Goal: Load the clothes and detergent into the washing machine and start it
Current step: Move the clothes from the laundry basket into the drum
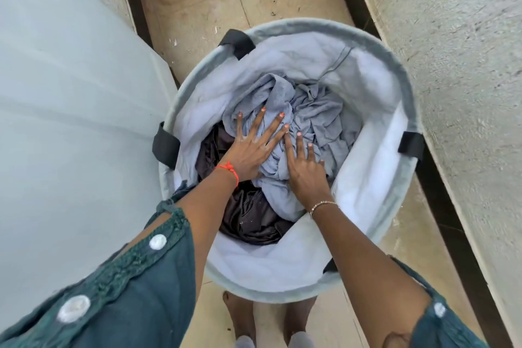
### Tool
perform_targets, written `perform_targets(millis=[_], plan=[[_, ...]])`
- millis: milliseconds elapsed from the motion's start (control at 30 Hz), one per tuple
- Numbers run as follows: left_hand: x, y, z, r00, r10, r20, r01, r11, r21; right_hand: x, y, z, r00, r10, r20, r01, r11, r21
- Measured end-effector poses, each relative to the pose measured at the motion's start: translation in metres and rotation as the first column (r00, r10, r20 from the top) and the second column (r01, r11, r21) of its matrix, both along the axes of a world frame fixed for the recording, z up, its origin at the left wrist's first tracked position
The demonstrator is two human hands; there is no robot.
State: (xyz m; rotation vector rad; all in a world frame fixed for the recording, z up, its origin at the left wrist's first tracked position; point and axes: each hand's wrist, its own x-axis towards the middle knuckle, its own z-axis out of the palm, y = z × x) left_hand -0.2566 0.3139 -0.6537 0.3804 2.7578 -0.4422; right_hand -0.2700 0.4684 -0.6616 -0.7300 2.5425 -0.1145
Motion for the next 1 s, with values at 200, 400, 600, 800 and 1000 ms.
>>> perform_targets(millis=[200, 400, 600, 800, 1000], plan=[[0.002, 0.005, -0.001, 0.990, -0.016, -0.143, 0.037, 0.989, 0.146, 0.000, -0.003, 0.011, 0.999, 0.000, -0.040, -0.002, 0.999, -0.038], [0.011, 0.016, 0.044, 0.957, -0.106, -0.270, 0.108, 0.994, -0.009, 0.001, 0.001, 0.068, 0.999, -0.023, -0.035, 0.025, 0.999, 0.033], [0.021, 0.024, 0.109, 0.964, -0.147, -0.223, 0.158, 0.987, 0.032, 0.010, 0.009, 0.137, 1.000, -0.026, -0.012, 0.026, 1.000, 0.006], [0.045, 0.028, 0.164, 0.999, 0.030, -0.044, -0.022, 0.986, 0.165, 0.029, 0.015, 0.214, 1.000, -0.022, -0.003, 0.022, 0.998, -0.062], [0.063, 0.031, 0.249, 0.948, -0.064, -0.312, 0.105, 0.988, 0.117, 0.046, 0.017, 0.288, 0.997, 0.016, -0.076, -0.024, 0.994, -0.106]])
